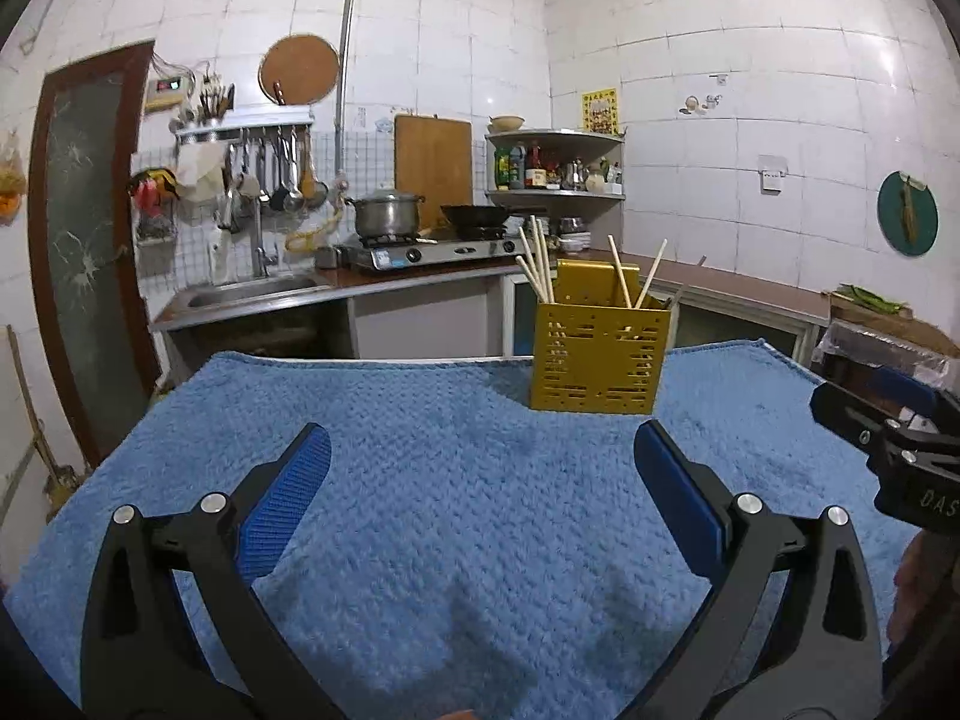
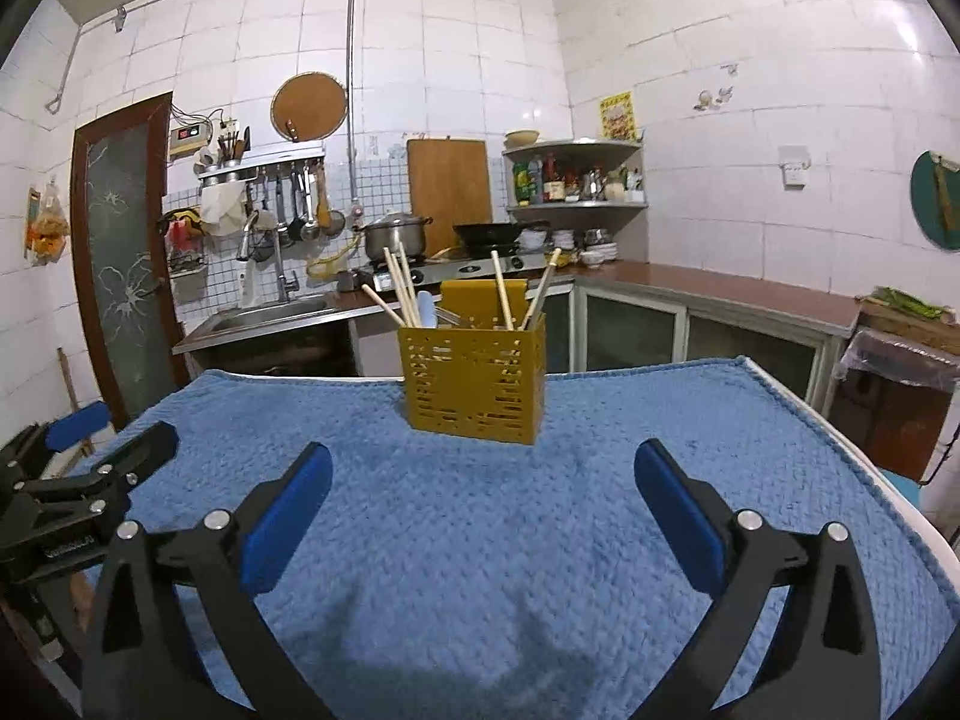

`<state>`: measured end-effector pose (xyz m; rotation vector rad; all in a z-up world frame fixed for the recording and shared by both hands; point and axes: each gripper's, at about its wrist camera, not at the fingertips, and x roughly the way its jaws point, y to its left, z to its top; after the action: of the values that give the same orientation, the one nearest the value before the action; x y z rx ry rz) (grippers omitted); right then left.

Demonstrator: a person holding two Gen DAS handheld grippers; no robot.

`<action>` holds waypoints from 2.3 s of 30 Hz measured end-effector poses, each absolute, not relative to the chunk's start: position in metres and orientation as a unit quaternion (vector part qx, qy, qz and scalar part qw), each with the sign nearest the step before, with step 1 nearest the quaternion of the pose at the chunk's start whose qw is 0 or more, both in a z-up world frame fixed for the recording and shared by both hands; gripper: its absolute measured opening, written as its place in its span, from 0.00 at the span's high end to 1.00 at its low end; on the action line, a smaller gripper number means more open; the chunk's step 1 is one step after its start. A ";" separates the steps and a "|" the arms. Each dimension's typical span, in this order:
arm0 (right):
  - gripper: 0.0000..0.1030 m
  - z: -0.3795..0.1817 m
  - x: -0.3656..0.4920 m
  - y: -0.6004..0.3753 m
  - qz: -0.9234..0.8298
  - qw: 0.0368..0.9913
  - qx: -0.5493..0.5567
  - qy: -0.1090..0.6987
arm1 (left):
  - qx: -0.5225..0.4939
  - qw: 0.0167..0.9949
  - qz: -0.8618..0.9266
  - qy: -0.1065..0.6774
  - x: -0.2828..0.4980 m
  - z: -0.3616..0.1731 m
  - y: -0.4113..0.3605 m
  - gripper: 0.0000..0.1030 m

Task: Organize utensils

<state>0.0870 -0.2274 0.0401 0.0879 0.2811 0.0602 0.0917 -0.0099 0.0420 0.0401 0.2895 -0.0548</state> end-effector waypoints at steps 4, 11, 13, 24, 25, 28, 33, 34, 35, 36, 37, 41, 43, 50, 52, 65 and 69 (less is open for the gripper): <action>0.04 0.026 0.092 -0.231 0.018 0.988 0.056 0.141 | 0.042 0.988 -0.021 0.146 0.090 0.026 -0.013 0.05; 0.04 0.012 0.098 -0.239 0.003 0.990 0.056 0.131 | 0.045 0.988 -0.020 0.144 0.093 0.011 -0.014 0.05; 0.04 0.009 0.097 -0.237 0.004 0.990 0.050 0.130 | 0.052 0.988 -0.019 0.141 0.093 0.008 -0.015 0.05; 0.04 0.002 0.097 -0.230 0.007 0.991 0.031 0.134 | 0.044 0.987 -0.019 0.152 0.097 0.008 -0.012 0.05; 0.04 0.002 0.097 -0.231 0.007 0.990 0.033 0.136 | 0.038 0.986 -0.020 0.160 0.099 0.008 -0.009 0.05; 0.04 0.001 0.098 -0.234 0.006 0.990 0.037 0.138 | 0.027 0.985 -0.024 0.171 0.103 0.005 -0.005 0.05; 0.04 0.002 0.097 -0.237 0.003 0.990 0.044 0.134 | 0.024 0.984 -0.026 0.172 0.104 0.005 -0.004 0.05; 0.04 0.001 0.097 -0.238 0.002 0.990 0.045 0.135 | 0.025 0.985 -0.027 0.171 0.103 0.005 -0.005 0.05; 0.04 0.001 0.098 -0.239 0.002 0.990 0.045 0.136 | 0.026 0.985 -0.027 0.169 0.103 0.005 -0.005 0.05; 0.04 0.001 0.098 -0.239 0.001 0.990 0.046 0.137 | 0.028 0.985 -0.027 0.167 0.103 0.005 -0.005 0.05; 0.04 0.001 0.099 -0.240 0.000 0.990 0.046 0.137 | 0.030 0.985 -0.027 0.166 0.102 0.005 -0.005 0.05; 0.04 0.001 0.098 -0.240 -0.001 0.990 0.047 0.136 | 0.034 0.986 -0.028 0.164 0.102 0.005 -0.008 0.05; 0.04 0.001 0.098 -0.240 -0.001 0.990 0.047 0.136 | 0.034 0.985 -0.028 0.164 0.102 0.004 -0.008 0.05; 0.04 0.001 0.097 -0.240 -0.006 0.990 0.046 0.134 | 0.036 0.985 -0.024 0.166 0.102 0.004 -0.009 0.05; 0.04 0.002 0.096 -0.240 -0.007 0.990 0.045 0.133 | 0.037 0.985 -0.024 0.165 0.102 0.004 -0.009 0.05; 0.04 0.002 0.094 -0.238 -0.010 0.991 0.043 0.130 | 0.039 0.984 -0.025 0.170 0.103 0.004 -0.009 0.05; 0.04 0.002 0.095 -0.238 -0.011 0.990 0.044 0.130 | 0.039 0.984 -0.025 0.170 0.104 0.003 -0.009 0.05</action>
<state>0.0946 -0.2380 0.0022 0.0876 0.2611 -0.0211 0.1039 -0.0092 0.0034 0.0777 0.3409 -0.0512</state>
